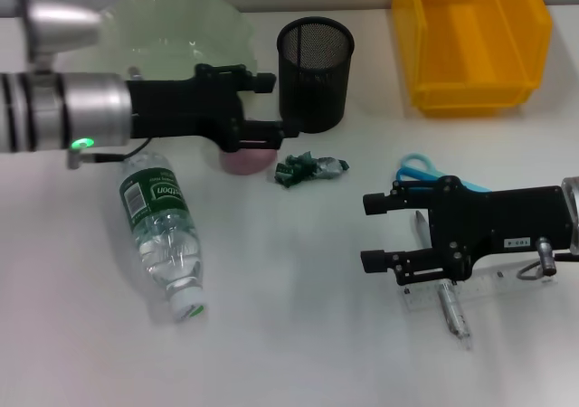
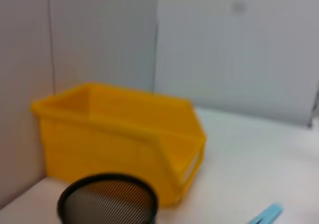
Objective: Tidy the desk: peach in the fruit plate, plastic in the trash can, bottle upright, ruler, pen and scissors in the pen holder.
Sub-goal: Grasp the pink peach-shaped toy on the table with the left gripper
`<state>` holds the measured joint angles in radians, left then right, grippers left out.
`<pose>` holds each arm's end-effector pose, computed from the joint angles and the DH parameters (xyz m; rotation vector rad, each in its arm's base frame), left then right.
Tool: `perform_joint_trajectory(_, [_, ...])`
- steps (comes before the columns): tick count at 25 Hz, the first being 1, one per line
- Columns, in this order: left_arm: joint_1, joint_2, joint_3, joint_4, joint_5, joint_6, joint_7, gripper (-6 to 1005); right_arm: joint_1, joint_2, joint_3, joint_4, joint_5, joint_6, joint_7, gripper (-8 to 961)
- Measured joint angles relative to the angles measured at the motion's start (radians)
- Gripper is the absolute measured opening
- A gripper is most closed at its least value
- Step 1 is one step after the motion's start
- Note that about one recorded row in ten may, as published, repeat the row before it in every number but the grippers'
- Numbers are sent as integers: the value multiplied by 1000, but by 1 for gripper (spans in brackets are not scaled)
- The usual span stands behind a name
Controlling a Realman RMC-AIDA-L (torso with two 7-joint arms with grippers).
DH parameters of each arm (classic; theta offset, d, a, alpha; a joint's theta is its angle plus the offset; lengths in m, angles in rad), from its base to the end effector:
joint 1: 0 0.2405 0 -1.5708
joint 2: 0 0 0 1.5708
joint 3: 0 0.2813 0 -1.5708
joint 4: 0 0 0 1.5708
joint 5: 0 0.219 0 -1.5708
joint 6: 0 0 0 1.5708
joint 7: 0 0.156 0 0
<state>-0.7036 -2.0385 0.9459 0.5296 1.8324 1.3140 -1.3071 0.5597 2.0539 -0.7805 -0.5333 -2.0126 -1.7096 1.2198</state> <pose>-0.2296 0.4098 -0.0507 -2.7701 -0.3808 -0.5833 0.2684 0.3214 -0.0444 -2.9872 0.4201 0.7736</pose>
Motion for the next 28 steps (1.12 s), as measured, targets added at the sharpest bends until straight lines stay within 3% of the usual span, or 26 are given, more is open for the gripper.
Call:
perform_joint_trajectory(4, [-49,-29,2,-2,115,-150,-35,781,-3,0,0,-5,0,0,4,766])
perform_joint_trajectory(7, [-69,-34,19,-19,175,-245,-58,782,-1,0,0,-5,0,-1,4,766])
perform_joint_trajectory(14, [-61,-31,159,-8,183,-318,-111,763,4,-1,0,-5,0,-1,6,766])
perform_joint_trajectory(28, [-60,-34,273,8,198,-397,-109,674,8,-5,0,-5,0,-2,12,765])
